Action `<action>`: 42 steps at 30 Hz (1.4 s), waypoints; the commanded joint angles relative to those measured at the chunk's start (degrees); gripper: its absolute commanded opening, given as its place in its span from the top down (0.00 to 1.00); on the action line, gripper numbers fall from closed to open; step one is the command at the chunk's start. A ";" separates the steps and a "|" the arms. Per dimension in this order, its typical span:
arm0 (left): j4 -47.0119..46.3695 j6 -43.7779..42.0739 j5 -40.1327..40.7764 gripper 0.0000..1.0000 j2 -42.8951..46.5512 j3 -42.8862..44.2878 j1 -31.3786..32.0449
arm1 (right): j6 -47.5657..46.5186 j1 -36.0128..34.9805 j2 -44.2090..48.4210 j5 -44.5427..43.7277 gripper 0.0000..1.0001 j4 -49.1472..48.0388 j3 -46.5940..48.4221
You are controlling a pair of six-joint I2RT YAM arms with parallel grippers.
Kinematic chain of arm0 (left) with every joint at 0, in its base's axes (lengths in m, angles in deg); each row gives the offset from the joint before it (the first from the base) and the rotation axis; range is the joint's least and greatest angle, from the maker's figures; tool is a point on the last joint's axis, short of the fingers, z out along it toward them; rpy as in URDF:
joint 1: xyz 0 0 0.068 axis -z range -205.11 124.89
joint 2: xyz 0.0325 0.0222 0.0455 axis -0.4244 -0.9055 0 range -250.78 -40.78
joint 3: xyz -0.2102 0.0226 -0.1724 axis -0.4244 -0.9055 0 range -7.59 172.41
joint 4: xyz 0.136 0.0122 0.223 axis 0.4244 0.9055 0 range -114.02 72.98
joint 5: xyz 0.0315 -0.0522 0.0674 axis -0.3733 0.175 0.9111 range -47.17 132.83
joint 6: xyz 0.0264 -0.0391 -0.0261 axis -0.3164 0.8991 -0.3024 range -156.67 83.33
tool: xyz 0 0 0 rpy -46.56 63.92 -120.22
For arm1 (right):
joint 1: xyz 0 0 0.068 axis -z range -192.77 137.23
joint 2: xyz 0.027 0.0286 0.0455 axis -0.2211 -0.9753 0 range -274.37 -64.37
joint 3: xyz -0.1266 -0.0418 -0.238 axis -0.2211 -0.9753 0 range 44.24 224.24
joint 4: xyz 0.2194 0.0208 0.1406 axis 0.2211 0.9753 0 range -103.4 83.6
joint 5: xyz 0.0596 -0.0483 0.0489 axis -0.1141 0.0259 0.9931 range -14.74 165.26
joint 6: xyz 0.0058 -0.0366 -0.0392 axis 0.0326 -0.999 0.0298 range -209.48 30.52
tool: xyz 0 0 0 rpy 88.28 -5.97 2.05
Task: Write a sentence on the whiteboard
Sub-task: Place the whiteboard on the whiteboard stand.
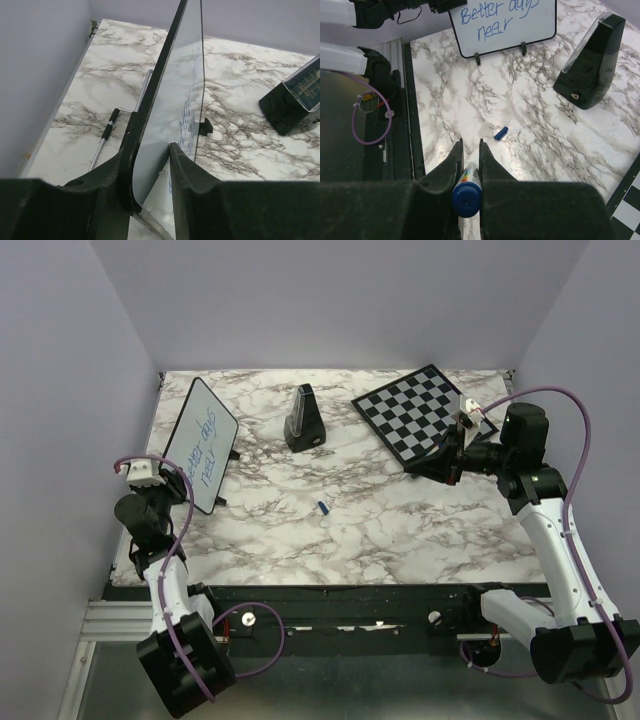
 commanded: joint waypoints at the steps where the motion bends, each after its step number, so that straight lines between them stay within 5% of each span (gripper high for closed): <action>1: 4.29 -2.75 4.96 0.55 2.13 -0.92 -0.13 | -0.37 -0.08 0.93 1.66 0.99 -0.08 -0.02; 27: 8.24 -4.15 12.08 0.39 9.77 -1.44 0.40 | -0.29 -0.08 1.46 2.01 0.99 -0.08 -0.02; 33: 9.82 -3.01 14.27 0.22 13.29 -0.74 0.40 | -0.29 -0.08 1.55 2.01 0.99 -0.08 -0.02; 37: 14.20 -2.05 18.82 0.01 15.58 1.45 0.49 | -0.37 -0.08 1.63 2.01 0.99 -0.08 -0.02; 42: 22.21 -0.47 29.46 0.01 19.00 6.19 1.10 | -0.37 -0.17 1.55 2.01 0.99 -0.08 -0.02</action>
